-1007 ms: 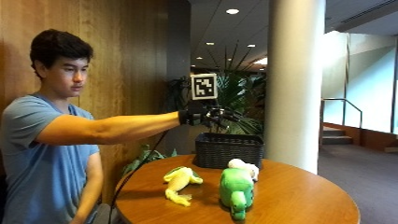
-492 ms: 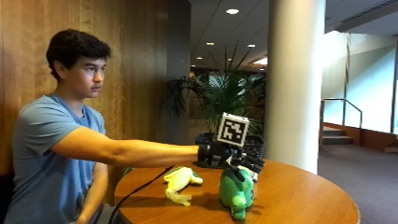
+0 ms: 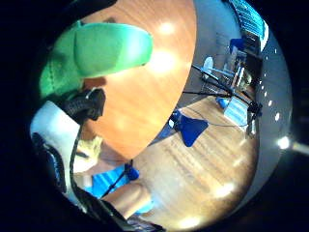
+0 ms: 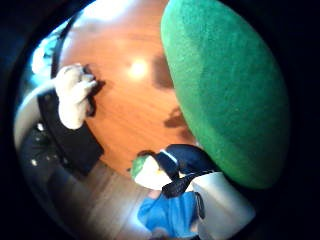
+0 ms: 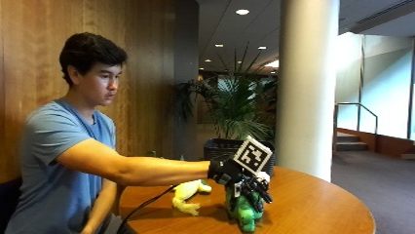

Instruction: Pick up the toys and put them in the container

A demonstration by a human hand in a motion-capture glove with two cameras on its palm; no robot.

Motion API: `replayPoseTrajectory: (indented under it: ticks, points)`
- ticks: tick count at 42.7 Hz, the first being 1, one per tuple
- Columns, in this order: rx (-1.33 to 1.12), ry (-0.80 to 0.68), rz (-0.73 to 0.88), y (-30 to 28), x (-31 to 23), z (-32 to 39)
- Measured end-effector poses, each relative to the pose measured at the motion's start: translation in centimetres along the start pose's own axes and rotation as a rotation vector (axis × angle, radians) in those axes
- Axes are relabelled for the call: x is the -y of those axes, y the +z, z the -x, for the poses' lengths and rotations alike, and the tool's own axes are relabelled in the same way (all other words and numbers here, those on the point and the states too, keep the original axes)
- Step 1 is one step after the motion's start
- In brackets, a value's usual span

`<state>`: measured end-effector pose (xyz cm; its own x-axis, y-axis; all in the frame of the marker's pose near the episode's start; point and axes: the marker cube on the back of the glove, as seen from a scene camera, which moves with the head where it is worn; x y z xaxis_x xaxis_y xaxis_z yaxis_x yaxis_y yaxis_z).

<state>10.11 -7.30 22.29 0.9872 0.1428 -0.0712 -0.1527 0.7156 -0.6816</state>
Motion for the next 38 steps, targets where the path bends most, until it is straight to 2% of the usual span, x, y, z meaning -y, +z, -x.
replayPoseTrajectory:
  ticks: [6, 16, 29, 35, 38]
  points:
    - [0.070, -0.096, -0.038, 1.0, 0.3, -0.8]
    - [0.184, -0.111, -0.110, 1.5, 0.5, -0.8]
    - [0.370, -0.103, -0.417, 1.7, -0.5, -2.2]
    - [0.301, -0.050, -0.481, 0.1, -1.6, -2.7]
    - [0.277, -0.128, -0.490, -1.2, -3.0, -3.7]
